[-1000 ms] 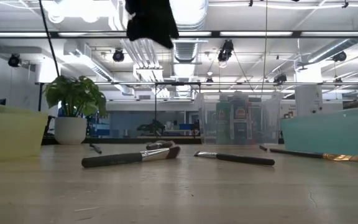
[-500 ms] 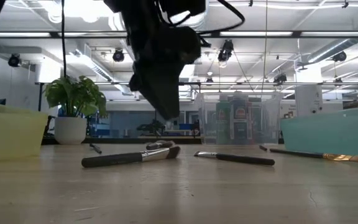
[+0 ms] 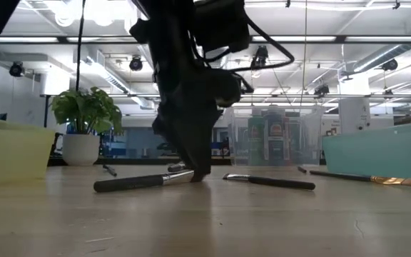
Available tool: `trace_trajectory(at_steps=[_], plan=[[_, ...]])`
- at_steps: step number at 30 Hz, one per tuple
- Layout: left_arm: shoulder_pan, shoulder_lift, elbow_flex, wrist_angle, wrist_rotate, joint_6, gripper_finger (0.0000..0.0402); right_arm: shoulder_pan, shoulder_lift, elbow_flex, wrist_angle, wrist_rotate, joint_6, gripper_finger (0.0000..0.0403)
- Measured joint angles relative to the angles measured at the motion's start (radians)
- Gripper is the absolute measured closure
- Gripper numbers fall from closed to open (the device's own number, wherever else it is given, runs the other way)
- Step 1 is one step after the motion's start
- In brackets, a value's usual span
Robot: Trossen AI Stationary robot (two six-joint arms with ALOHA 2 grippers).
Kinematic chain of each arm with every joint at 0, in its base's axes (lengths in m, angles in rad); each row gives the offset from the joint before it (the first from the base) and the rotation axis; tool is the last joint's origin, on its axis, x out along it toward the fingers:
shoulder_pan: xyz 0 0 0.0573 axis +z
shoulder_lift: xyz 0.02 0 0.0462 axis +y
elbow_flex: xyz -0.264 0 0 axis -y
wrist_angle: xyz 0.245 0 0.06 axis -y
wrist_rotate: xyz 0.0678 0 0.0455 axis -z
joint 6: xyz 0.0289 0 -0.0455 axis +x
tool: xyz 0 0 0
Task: Pick & Place Paint Supplies
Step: Put the black eyeshadow brush into the green bin
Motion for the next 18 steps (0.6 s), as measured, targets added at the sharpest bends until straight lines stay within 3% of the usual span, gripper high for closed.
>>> trace_trajectory(at_steps=[6, 10, 14, 18], plan=[[0.000, 0.002, -0.050, 0.045, -0.007, -0.019, 0.0248, 0.000, 0.000, 0.000, 0.000, -0.004, 0.000, 0.0175], [0.000, -0.003, -0.091, 0.069, -0.012, -0.025, 0.0300, 0.000, 0.000, 0.000, 0.000, -0.004, -0.003, 0.0175], [0.005, -0.008, -0.110, 0.073, -0.008, -0.019, 0.0383, 0.000, 0.000, 0.000, 0.000, -0.004, -0.010, 0.0175], [0.022, -0.030, -0.108, 0.084, 0.026, 0.035, 0.0394, 0.000, 0.000, 0.000, 0.000, -0.004, -0.015, 0.0175]])
